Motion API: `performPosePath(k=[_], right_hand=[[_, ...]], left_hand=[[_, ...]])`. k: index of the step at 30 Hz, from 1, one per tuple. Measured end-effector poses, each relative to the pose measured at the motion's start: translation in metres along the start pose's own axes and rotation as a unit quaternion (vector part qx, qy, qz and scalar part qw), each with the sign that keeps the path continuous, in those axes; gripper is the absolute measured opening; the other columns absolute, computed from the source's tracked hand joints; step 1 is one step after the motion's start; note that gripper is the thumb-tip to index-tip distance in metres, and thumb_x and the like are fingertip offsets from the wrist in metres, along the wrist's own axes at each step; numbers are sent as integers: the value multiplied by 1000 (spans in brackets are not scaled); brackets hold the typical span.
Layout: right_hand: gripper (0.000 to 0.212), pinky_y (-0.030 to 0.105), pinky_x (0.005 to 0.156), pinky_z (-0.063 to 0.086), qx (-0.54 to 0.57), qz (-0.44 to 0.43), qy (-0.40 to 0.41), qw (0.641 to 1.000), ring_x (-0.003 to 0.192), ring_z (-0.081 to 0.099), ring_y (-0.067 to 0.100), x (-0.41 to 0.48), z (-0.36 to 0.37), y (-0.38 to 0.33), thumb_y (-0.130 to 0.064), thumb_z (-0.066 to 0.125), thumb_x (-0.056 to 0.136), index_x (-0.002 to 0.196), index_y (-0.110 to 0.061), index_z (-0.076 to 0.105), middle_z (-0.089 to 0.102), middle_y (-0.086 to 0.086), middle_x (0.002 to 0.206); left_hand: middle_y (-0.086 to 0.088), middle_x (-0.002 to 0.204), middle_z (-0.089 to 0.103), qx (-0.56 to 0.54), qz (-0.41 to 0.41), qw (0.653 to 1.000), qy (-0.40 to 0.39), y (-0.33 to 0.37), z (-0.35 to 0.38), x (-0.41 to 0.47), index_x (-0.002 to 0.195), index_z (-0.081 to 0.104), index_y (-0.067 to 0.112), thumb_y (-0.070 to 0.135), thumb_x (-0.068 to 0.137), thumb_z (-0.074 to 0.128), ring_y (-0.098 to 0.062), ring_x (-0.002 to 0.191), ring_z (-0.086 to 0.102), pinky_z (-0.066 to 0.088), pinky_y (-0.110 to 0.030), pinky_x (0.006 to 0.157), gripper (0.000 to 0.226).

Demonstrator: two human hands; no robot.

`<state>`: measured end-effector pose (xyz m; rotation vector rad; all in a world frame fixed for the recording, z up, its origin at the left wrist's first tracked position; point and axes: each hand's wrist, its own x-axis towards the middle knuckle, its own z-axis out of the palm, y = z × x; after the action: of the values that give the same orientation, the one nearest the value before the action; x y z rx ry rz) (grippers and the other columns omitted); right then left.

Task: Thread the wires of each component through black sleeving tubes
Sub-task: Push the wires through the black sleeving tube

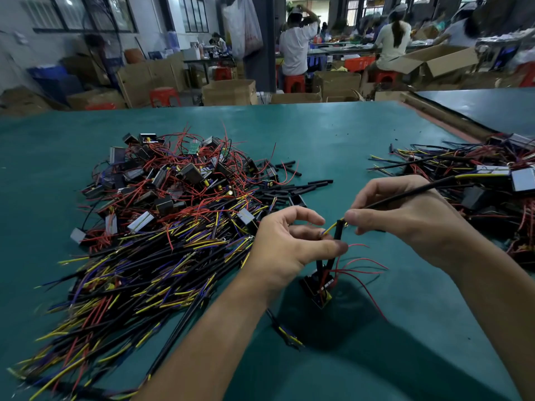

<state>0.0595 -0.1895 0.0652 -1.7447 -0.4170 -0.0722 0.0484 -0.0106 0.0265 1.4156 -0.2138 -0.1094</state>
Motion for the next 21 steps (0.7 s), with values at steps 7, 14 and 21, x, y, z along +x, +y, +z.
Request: performPosePath(k=[7, 14, 21], right_hand=[[14, 15, 52, 48, 9, -1, -29, 1000, 56, 59, 16, -1, -3, -4, -13, 76, 62, 65, -5, 64, 62, 6, 59], [16, 19, 55, 50, 13, -12, -21, 1000, 54, 59, 16, -1, 5, -1, 5, 73, 73, 67, -4, 62, 61, 3, 58], [24, 22, 58, 54, 9, 11, 2, 1000, 61, 58, 17, 0, 10, 3, 16, 65, 78, 71, -7, 63, 60, 7, 67]], left_hand=[[1, 64, 64, 27, 52, 998, 31, -4, 8, 0, 82, 60, 14, -14, 63, 81, -11, 57, 57, 51, -21, 58, 40], [2, 60, 65, 41, 64, 997, 20, -7, 11, 1, 87, 59, 9, -15, 61, 82, -6, 51, 57, 49, -19, 51, 43], [-7, 77, 69, 113, 27, 993, -23, 0, -8, 4, 91, 64, 10, -7, 60, 86, -14, 67, 61, 54, -30, 68, 41]])
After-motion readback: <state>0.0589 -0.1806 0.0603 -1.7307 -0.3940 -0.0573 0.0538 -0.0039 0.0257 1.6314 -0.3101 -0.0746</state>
